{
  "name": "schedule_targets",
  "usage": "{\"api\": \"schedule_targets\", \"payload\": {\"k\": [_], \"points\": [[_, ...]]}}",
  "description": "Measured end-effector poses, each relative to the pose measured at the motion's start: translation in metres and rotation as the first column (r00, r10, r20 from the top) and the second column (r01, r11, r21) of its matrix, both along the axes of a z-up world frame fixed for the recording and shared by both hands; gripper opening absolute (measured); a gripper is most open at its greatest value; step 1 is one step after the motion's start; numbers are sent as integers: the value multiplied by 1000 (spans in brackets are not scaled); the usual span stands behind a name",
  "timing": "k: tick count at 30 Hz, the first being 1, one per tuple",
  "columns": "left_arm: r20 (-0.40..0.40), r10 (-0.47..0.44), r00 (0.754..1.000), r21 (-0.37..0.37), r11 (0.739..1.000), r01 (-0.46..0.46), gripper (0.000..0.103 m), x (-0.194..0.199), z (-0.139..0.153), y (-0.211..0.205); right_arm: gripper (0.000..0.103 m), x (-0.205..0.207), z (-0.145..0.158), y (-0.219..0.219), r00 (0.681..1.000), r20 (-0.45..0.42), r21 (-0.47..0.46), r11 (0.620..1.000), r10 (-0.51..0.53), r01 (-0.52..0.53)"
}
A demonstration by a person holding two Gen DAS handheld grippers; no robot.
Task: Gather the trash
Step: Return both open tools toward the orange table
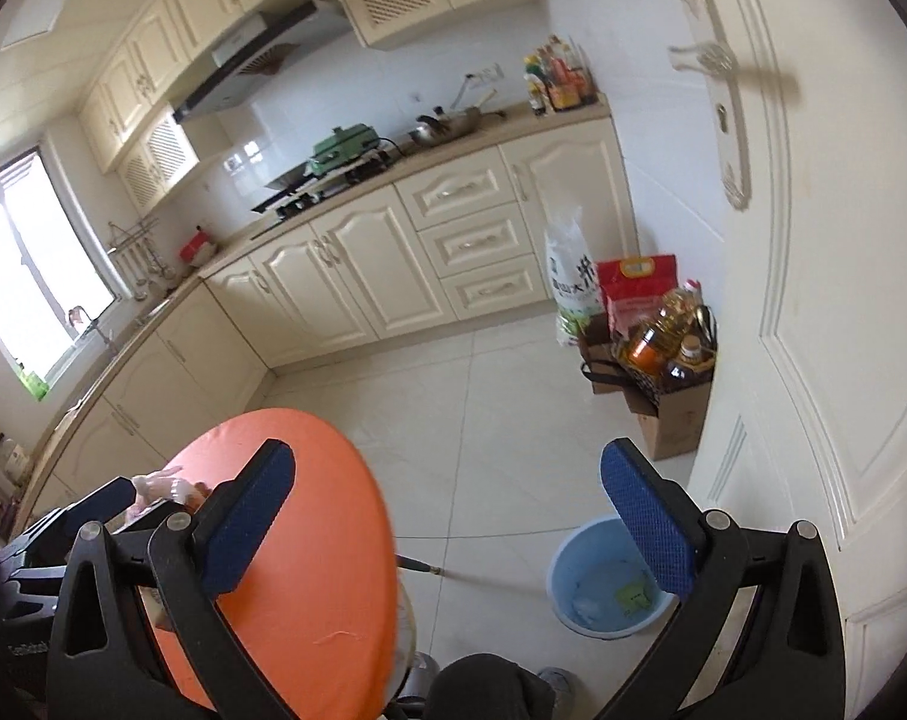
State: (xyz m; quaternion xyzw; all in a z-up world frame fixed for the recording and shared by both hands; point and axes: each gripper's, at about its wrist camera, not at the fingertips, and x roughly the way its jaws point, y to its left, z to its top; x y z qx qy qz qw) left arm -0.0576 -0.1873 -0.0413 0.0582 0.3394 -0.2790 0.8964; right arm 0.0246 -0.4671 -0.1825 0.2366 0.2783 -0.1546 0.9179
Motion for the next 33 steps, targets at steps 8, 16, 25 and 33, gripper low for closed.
{"api": "schedule_targets", "payload": {"k": [8,16,25,33], "points": [[143,237,961,-86,970,-226,102,-96,33,149,103,9,67,111,978,112,-123,979,175,-161],[231,442,866,-145,896,-419,102,-185,39,247,103,17,104,220,926,167,-233,926,339,-298],[258,573,778,-165,820,-548,102,-271,20,272,103,20,108,292,884,164,-292,877,438,-380],[212,583,784,-133,812,-568,102,-239,13,241,103,45,83,302,906,81,-277,882,417,-381]]}}
